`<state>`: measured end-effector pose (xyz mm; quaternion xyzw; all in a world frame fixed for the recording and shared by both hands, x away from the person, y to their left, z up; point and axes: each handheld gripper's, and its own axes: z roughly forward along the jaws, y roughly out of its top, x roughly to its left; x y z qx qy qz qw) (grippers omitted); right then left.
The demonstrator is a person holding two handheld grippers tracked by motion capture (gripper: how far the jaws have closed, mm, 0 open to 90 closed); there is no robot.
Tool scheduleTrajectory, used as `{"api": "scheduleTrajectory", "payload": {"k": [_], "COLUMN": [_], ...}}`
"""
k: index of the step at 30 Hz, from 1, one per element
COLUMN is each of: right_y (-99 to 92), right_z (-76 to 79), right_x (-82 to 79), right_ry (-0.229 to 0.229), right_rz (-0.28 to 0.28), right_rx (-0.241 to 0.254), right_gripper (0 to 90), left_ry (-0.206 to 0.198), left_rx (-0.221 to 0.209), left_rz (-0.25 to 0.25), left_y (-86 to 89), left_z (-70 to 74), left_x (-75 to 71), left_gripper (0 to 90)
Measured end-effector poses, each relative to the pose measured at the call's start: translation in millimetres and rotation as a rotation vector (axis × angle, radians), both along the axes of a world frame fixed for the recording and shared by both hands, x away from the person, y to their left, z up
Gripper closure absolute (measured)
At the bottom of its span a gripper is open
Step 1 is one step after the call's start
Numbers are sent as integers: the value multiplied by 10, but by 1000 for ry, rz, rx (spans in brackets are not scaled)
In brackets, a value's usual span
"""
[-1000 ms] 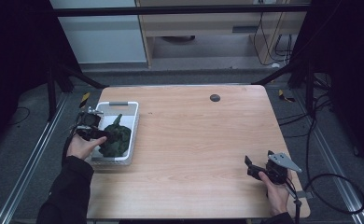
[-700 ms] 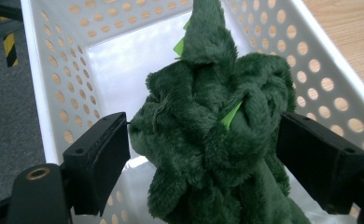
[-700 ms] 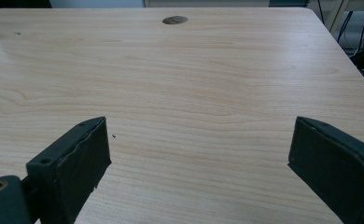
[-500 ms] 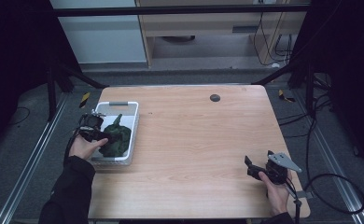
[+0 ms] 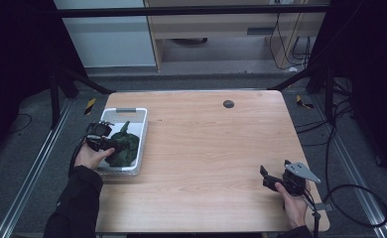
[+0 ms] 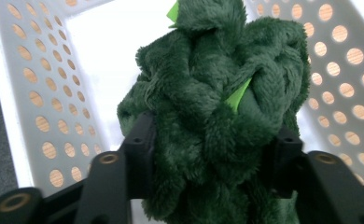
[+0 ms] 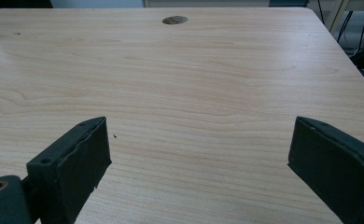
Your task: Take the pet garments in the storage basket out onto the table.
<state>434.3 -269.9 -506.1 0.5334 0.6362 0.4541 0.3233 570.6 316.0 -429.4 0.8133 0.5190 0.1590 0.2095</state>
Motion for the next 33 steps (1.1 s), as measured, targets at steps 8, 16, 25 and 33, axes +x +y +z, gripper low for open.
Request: {"api": "scheduleTrajectory", "payload": {"k": [8,16,25,33], "right_y": [0,1,1,3], "right_z": [0,0,0,0], "right_x": [0,1,2,2], "right_ry": [0,1,2,1], "right_rz": [0,1,1,2], "right_rx": [0,1,1,-2], "right_gripper": [56,56,57,57], "left_ry": [-10,-23,-98,-197], "left_rx": [26,14,-37,-108], "left_rz": [15,24,23,41], "left_y": [-18,-1,50,87], "left_z": [14,62,240,454], "left_x": [-20,-53,-192,-339], "left_gripper": [625,691,697,697]}}
